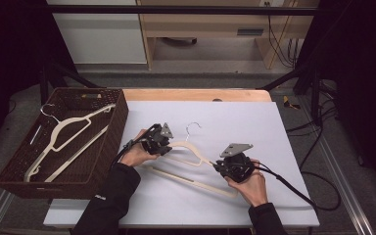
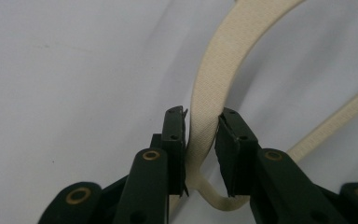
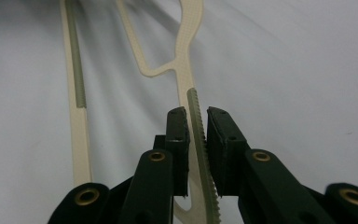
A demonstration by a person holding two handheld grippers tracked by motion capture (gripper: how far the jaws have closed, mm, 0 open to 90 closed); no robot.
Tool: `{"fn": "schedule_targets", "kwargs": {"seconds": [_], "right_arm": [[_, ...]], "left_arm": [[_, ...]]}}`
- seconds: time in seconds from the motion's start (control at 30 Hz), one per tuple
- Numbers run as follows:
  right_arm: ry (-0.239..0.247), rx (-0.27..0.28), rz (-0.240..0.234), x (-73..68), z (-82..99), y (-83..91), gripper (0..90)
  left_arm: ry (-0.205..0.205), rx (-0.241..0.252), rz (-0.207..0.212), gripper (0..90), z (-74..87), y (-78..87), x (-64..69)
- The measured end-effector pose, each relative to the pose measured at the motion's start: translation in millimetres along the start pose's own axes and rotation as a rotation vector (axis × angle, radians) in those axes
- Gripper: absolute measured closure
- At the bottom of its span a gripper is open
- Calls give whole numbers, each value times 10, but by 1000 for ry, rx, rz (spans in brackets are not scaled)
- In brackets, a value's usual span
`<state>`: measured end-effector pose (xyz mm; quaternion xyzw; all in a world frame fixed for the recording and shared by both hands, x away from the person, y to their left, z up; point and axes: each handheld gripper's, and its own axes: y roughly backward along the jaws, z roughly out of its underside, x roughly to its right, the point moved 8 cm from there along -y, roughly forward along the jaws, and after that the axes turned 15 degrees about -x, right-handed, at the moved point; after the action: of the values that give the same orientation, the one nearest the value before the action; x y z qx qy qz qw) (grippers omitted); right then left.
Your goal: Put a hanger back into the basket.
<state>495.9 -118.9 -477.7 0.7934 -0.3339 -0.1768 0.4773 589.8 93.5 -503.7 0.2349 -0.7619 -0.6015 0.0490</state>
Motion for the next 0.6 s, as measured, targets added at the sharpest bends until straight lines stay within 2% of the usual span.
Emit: {"fn": "schedule_targets", "kwargs": {"seconds": [0.07,0.2,0.3,0.33,0.43,0.6], "right_arm": [[-14,6,1,33,11,11,783],[-22,33,-16,93,30,47,774],[-35,54,-24,106,27,76,756],[-35,60,-25,113,26,93,741],[-38,89,-33,122,13,138,718],[-49,141,-58,123,-9,252,665]], "left_arm": [[-12,2,3,761,14,60,59],[-1,6,17,769,46,182,113],[3,-5,11,770,81,239,124],[27,2,16,770,117,287,153],[61,16,11,771,161,349,178],[124,42,-35,771,217,518,210]]}}
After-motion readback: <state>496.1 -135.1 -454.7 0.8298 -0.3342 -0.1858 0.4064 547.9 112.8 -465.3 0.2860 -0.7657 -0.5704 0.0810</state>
